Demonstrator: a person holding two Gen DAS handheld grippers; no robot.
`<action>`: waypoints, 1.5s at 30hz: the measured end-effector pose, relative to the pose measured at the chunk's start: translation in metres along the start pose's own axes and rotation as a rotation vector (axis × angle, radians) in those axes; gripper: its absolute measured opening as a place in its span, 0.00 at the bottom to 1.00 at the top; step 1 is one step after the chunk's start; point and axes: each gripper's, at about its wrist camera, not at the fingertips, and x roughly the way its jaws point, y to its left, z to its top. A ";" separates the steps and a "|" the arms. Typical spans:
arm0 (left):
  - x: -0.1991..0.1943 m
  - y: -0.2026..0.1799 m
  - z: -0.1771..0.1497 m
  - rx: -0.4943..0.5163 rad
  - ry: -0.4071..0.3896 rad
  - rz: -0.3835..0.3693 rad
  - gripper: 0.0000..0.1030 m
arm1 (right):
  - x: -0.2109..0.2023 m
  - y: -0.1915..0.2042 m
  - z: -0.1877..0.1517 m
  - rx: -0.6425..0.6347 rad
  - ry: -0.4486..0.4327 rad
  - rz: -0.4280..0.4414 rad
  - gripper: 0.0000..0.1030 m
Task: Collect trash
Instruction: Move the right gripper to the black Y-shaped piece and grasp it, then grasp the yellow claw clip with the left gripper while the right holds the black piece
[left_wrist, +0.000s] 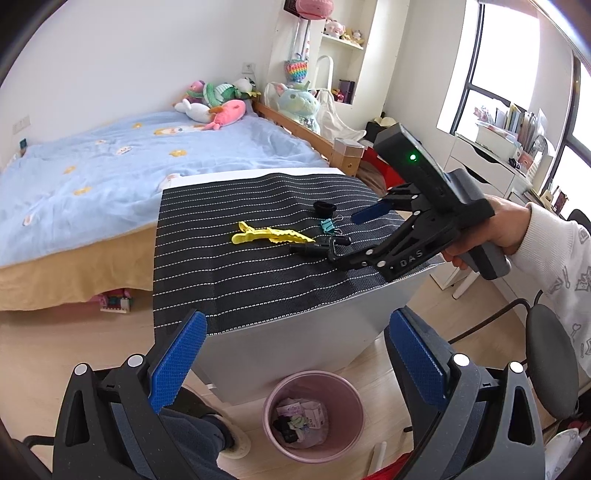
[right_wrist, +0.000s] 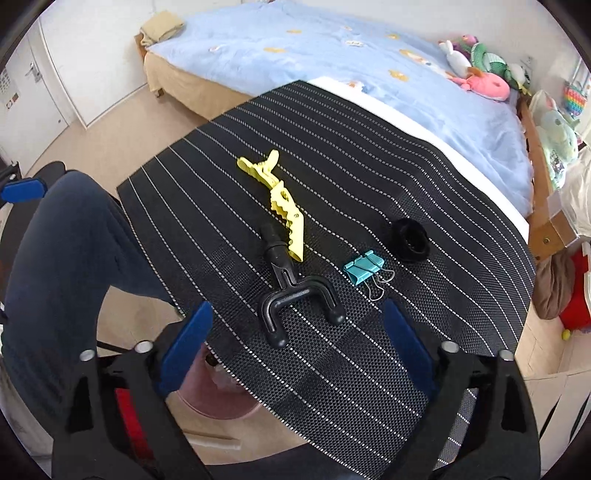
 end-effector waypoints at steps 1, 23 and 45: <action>0.001 0.001 0.000 -0.002 0.002 -0.001 0.93 | 0.003 0.002 0.000 -0.014 0.010 0.002 0.77; 0.006 0.008 -0.006 -0.031 0.026 -0.006 0.93 | 0.016 0.003 0.002 -0.043 0.047 0.000 0.53; 0.010 0.003 0.007 -0.010 0.023 -0.009 0.93 | -0.029 -0.011 -0.013 0.118 -0.098 0.033 0.50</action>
